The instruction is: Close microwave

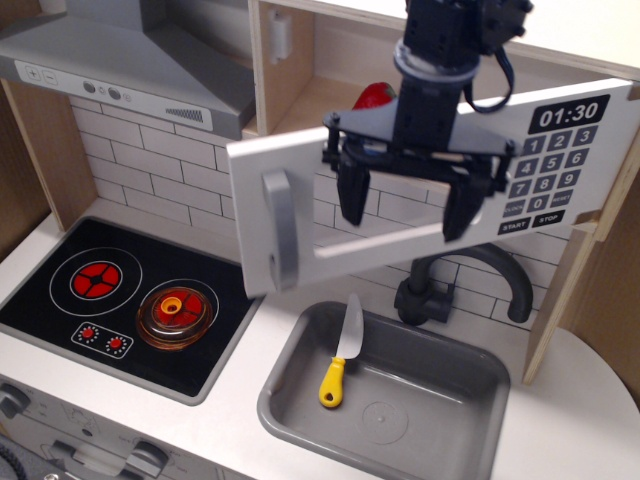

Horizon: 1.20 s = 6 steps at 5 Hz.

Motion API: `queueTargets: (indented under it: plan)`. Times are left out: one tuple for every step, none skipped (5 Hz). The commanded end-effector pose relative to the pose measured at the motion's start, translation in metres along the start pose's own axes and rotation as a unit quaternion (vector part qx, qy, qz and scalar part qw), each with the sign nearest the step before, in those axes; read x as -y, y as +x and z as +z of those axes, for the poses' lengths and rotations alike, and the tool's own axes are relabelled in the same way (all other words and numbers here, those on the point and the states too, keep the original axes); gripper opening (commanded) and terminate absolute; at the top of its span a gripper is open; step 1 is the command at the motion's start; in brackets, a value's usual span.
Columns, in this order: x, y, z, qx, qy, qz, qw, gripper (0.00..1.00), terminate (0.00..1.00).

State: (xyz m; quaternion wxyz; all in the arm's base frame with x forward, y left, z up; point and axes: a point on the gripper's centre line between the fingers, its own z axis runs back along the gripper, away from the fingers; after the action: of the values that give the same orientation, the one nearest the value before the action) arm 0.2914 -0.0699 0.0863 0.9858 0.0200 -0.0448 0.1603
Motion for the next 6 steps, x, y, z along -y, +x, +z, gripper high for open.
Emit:
queueTargets:
  plan:
    - [-0.017, 0.049, 0.015, 0.071, -0.008, 0.043, 0.9965, 1.00, 0.00]
    - [-0.019, 0.065, 0.015, 0.107, -0.010, 0.047, 0.9931, 1.00, 0.00]
    - [-0.019, 0.083, 0.014, 0.123, -0.007, 0.056, 0.9908, 1.00, 0.00]
    - [-0.020, 0.098, 0.013, 0.132, -0.005, 0.070, 0.9887, 1.00, 0.00]
    - [-0.020, 0.108, 0.013, 0.145, -0.008, 0.075, 0.9866, 1.00, 0.00]
    - [-0.020, 0.114, 0.015, 0.159, -0.020, 0.068, 0.9848, 1.00, 0.00]
